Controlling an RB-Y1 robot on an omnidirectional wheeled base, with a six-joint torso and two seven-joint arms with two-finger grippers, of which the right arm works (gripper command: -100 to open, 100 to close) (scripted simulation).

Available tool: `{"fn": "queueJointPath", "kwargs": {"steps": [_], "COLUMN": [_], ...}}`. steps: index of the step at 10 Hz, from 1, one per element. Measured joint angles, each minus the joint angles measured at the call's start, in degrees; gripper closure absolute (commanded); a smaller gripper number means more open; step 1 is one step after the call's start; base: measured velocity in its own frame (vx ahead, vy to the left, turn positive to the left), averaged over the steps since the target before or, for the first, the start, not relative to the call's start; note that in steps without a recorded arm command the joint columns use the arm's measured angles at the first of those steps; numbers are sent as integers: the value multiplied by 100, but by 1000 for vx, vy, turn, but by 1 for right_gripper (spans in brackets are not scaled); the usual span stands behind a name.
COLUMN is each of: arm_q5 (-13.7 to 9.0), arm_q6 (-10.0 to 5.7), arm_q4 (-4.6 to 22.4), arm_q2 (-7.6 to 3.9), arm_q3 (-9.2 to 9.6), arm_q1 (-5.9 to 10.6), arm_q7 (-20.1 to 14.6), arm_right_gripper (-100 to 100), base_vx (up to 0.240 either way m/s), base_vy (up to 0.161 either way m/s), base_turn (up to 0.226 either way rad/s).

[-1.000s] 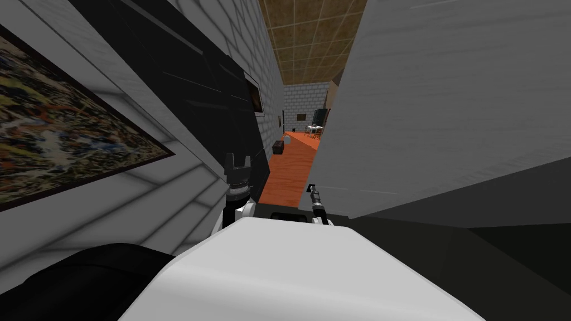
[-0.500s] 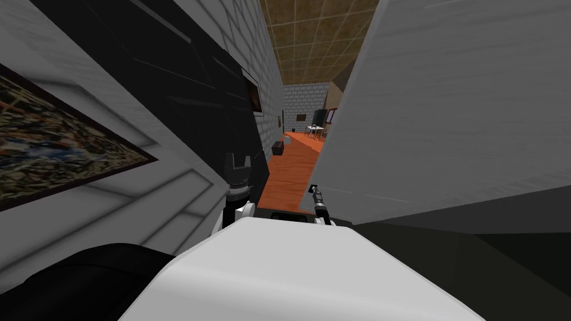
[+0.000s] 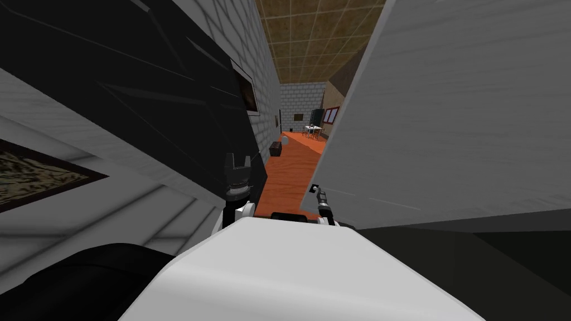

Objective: Push the door open

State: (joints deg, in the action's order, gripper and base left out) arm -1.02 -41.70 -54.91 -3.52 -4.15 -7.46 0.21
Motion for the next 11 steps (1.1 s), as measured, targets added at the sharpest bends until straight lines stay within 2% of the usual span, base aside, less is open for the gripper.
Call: {"fn": "queueJointPath", "kwargs": {"steps": [1, 5, 8, 9, 11], "arm_q5": [-36, -77, -120, -121, -130], "arm_q6": [12, -4, 4, 11, -50], "arm_q4": [-21, -83, -202, -211, -147], "arm_q2": [-25, 17, 186, 196, 132], "arm_q3": [-79, -69, -55, -53, -74], "arm_q1": [4, -72, -185, -194, -179], "arm_q7": [19, -13, -48, -51, -44], "arm_right_gripper": [-100, -100, -100, -100, -100], "base_vx": [-6, -197, -172, 97, 170], "base_vy": [66, 84, 127, 14, -39], "base_turn": [-61, -35, -42, 22, 21]}}
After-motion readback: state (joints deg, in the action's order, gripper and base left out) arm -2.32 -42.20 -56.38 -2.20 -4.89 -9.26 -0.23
